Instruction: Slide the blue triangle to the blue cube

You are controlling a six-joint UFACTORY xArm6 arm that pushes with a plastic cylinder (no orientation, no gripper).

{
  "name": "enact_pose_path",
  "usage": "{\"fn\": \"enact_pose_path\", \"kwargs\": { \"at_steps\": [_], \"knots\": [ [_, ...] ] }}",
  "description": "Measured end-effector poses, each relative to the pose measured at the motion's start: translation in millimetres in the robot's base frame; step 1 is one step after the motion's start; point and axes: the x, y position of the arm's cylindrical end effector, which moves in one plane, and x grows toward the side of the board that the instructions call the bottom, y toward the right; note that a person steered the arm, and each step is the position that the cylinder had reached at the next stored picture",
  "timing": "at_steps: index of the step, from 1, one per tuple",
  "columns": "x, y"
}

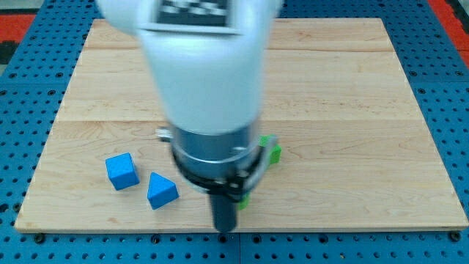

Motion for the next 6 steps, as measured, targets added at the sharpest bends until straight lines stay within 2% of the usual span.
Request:
{"fn": "enact_pose_path", "kwargs": {
  "at_steps": [2, 3, 4, 5, 6],
  "knots": [
    [-62, 18],
    [-5, -4],
    [-13, -59],
    [-47, -123],
    [-37, -94]
  ]
}}
